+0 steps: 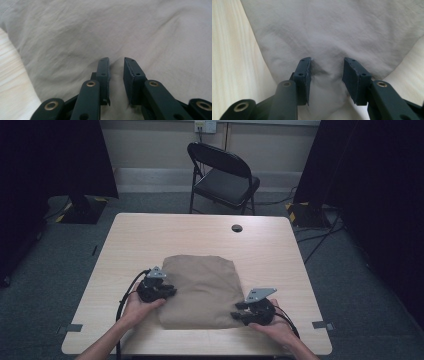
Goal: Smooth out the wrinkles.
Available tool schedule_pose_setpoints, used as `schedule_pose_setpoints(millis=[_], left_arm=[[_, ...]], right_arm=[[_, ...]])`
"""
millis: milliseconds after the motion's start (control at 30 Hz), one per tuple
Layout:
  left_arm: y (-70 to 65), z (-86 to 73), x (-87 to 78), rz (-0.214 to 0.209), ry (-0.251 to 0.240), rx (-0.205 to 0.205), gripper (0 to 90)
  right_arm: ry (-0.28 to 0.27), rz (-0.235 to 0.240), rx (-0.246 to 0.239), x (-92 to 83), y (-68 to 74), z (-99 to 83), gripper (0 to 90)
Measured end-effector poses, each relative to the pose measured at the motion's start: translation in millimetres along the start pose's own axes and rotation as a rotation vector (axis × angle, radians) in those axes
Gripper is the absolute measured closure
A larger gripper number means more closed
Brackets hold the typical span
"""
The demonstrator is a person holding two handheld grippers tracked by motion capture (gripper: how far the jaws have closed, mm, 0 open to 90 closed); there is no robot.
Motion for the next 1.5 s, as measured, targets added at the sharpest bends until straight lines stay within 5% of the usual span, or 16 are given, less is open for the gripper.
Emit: schedule_pose_setpoints(millis=[200, 367, 667, 800, 933, 1033, 1267, 1500], left_arm=[[15.4, -6.4, -11.0, 0.018, -0.031, -0.038, 74.8], [14.0, -5.9, -10.8, 0.028, -0.026, -0.044, 74.0], [16.2, -6.2, -11.5, 0.012, -0.031, -0.051, 74.0], [16.8, -6.2, -11.6, 0.004, -0.035, -0.056, 73.9], [17.3, -6.3, -11.7, -0.001, -0.032, -0.055, 73.9], [15.4, -5.6, -10.8, 0.01, -0.023, -0.04, 73.8], [14.1, -5.7, -10.5, 0.001, -0.02, -0.035, 73.7], [11.2, -4.9, -8.8, 0.005, -0.013, -0.019, 73.9]], right_arm=[[-0.035, 0.035, -0.022, -12.7, 9.0, 2.3, 55.4], [-0.045, 0.07, -0.095, -23.5, 21.5, -4.5, 55.0], [-0.024, 0.086, -0.16, -12.2, 29.2, -8.6, 49.0], [-0.052, 0.056, -0.199, -9.5, 30.7, -10.1, 52.7], [-0.052, 0.026, -0.194, -8.5, 27.9, -8.4, 67.1], [-0.023, -0.008, -0.236, -9.2, 29.8, -4.1, 81.4], [-0.014, 0.094, -0.198, -16.6, 28.7, 1.1, 85.7], [-0.082, 0.114, -0.089, -27.0, 15.9, 10.7, 85.7]])
Point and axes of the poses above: each handheld gripper's, and its own axes: x roughly forward along the jaws, z roughly out of its top, y roughly to its left, the point moved 4 cm from there along x, roughly forward along the jaws, and after that the axes turned 14 degrees about -z, right-handed, at the moved point
